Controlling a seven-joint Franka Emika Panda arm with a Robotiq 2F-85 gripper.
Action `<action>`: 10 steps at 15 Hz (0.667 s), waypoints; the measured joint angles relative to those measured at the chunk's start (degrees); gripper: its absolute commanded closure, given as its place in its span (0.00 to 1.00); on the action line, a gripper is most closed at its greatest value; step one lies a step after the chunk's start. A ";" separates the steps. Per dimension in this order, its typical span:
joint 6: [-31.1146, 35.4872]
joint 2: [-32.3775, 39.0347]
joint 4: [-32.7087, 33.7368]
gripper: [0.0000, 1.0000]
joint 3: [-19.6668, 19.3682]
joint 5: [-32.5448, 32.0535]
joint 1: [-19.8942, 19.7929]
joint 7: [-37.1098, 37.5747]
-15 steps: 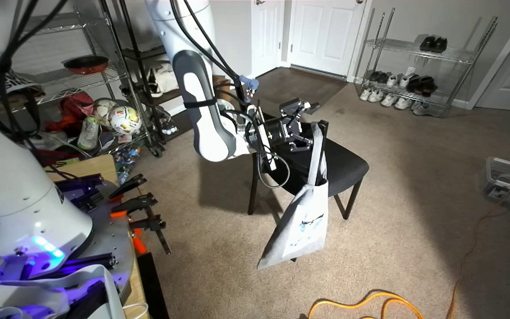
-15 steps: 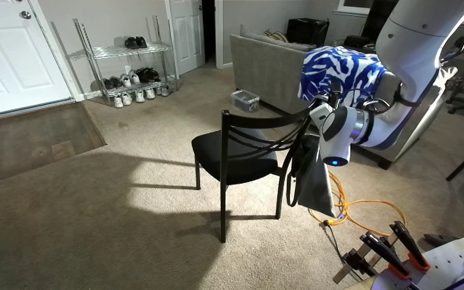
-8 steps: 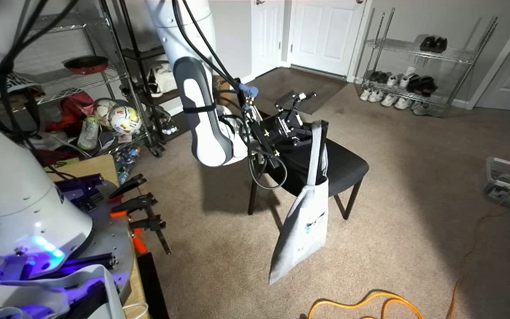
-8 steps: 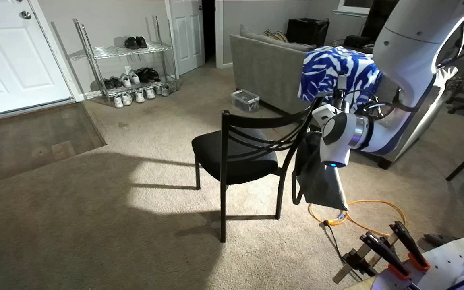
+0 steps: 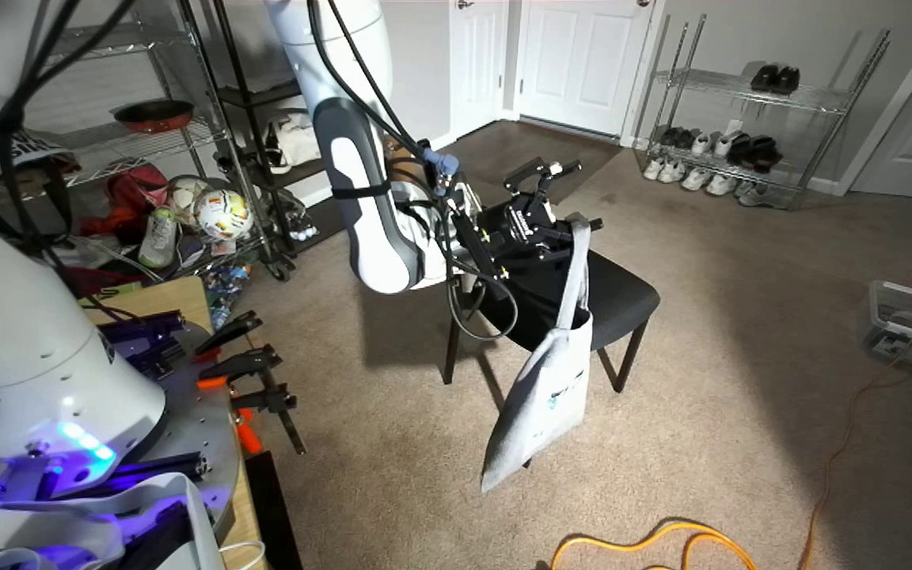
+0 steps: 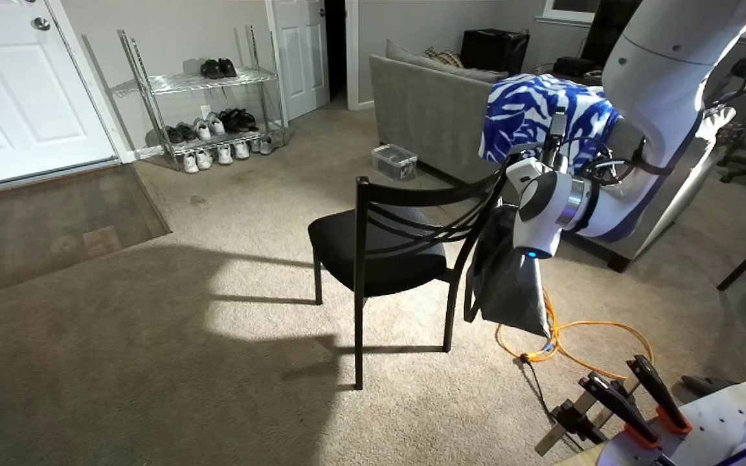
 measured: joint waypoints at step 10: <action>0.00 -0.64 3.85 0.00 -2.14 2.10 -1.52 -0.14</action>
